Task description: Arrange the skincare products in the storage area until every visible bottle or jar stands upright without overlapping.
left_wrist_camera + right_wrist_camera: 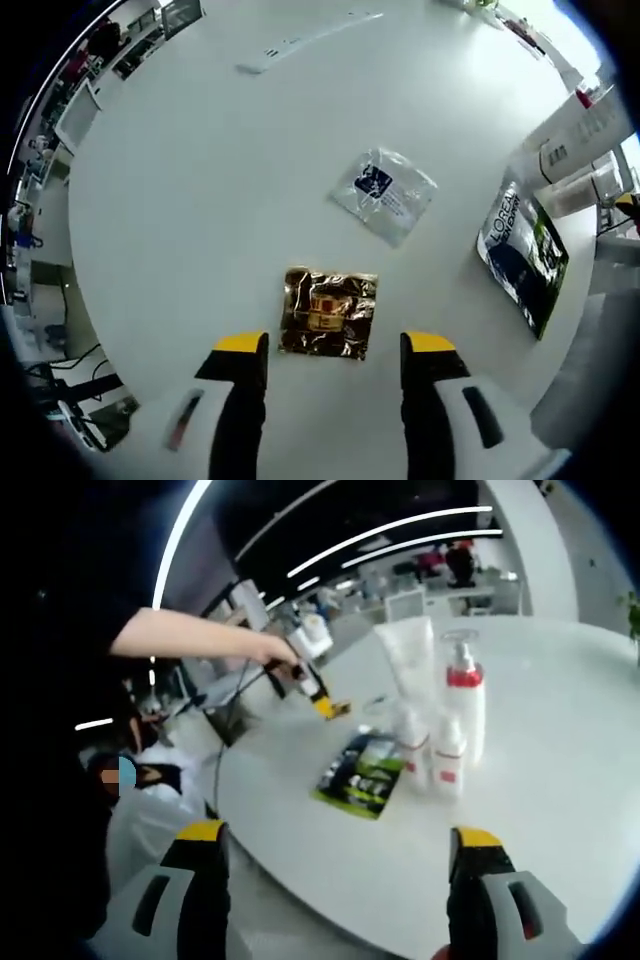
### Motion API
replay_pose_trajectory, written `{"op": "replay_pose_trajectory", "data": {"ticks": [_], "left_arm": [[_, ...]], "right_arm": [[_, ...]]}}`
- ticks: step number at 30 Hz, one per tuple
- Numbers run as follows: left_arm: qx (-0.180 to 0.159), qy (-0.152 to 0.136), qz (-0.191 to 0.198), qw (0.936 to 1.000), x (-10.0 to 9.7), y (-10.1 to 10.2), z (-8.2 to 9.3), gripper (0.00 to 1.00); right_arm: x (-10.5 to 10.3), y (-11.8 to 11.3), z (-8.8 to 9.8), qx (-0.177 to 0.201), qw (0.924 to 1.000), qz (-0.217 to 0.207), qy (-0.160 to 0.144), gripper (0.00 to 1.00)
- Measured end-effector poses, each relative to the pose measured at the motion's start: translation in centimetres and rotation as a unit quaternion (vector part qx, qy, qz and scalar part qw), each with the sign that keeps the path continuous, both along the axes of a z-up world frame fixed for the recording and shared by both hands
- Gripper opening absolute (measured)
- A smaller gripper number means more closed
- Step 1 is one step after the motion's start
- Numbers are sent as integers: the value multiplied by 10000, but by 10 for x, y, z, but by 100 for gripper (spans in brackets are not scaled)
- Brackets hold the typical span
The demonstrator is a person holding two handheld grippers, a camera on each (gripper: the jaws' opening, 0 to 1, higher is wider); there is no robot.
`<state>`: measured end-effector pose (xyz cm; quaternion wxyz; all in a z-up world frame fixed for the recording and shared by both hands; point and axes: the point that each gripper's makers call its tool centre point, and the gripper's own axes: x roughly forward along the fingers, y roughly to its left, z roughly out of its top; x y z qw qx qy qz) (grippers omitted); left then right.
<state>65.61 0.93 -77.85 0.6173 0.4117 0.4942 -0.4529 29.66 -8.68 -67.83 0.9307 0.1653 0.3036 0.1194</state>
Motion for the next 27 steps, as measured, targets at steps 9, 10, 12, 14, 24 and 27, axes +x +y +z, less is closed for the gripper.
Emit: {"op": "replay_pose_trajectory", "data": {"ticks": [9, 10, 12, 14, 24, 27], "left_arm": [[96, 52, -12, 9999, 2, 3, -9, 54], [97, 58, -16, 9999, 2, 3, -10, 54], [104, 50, -10, 9999, 4, 3, -11, 54], [105, 48, -24, 9999, 4, 3, -12, 54], [167, 146, -187, 9996, 3, 1, -16, 49], [120, 232, -212, 9994, 0, 0, -16, 44]], "right_arm": [[-1, -1, -2, -5, 10000, -26, 58, 94], [-1, -1, -2, -7, 10000, -30, 65, 94], [-1, -1, -3, -9, 10000, -40, 73, 94], [-1, -2, -3, -13, 10000, -51, 84, 94], [-1, -3, -5, -19, 9999, -67, 136, 94], [-1, -3, -6, -26, 9999, -68, 144, 94]]}}
